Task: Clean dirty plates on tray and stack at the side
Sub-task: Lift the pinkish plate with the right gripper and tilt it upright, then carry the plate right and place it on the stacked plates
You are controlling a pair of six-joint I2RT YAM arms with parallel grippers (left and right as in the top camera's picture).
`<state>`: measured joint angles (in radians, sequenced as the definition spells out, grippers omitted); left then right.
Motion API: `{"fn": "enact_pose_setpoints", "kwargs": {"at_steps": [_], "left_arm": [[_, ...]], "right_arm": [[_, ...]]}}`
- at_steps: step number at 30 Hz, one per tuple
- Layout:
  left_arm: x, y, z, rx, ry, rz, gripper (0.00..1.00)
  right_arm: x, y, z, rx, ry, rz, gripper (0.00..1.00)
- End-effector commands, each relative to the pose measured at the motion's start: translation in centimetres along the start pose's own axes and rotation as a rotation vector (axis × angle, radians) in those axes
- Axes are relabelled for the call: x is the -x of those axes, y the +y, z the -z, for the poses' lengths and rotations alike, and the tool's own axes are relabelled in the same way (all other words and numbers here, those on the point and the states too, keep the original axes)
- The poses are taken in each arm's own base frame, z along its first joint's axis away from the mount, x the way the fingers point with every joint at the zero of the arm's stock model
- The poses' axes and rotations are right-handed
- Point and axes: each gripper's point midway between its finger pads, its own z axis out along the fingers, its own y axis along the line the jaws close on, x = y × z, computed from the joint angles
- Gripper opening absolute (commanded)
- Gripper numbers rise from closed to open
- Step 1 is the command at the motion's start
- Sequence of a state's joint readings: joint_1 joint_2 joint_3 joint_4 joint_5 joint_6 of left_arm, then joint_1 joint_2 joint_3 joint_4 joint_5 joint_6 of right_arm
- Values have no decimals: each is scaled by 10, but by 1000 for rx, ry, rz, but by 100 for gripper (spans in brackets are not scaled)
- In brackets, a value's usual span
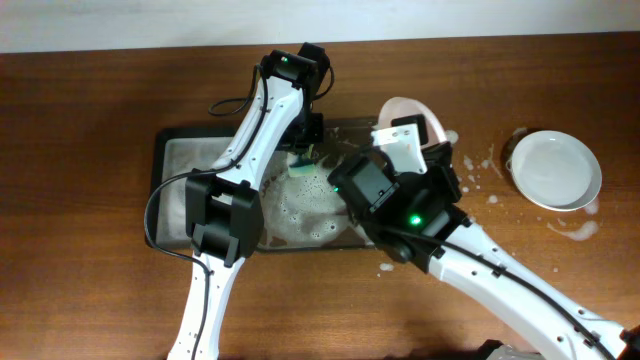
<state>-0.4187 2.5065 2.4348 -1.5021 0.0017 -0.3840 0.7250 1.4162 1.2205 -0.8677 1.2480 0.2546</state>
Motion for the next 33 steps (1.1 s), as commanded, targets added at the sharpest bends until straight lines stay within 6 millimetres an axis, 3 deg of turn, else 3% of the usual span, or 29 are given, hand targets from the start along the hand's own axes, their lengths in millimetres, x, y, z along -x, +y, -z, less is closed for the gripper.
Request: {"fn": "enact_pose_setpoints", "kwargs": {"at_steps": [1, 3, 8, 14, 21, 24, 26, 30, 33], "left_arm": [[-1, -5, -1, -10, 3, -26, 1], [-1, -5, -1, -10, 3, -25, 1], [-1, -5, -1, -10, 3, -26, 1], [-1, -5, -1, -10, 3, -26, 0], [-2, -7, -1, -10, 4, -30, 1], [-2, -7, -1, -10, 3, -30, 1], [-2, -7, -1, -10, 3, -30, 0], [-1, -7, -1, -10, 0, -30, 0], [-1, -7, -1, -11, -1, -30, 1]], "right_arm": [[-6, -2, -7, 63, 46, -37, 4], [-6, -2, -10, 68, 53, -49, 4], [-12, 33, -8, 250, 102, -68, 4], [-40, 47, -42, 182, 212, -25, 4], [-56, 91, -66, 165, 251, 29, 4], [-63, 101, -76, 151, 271, 45, 4], [-66, 97, -85, 130, 285, 32, 4], [-48, 43, -104, -24, 257, -79, 4], [-24, 5, -93, -31, 202, -206, 4]]}}
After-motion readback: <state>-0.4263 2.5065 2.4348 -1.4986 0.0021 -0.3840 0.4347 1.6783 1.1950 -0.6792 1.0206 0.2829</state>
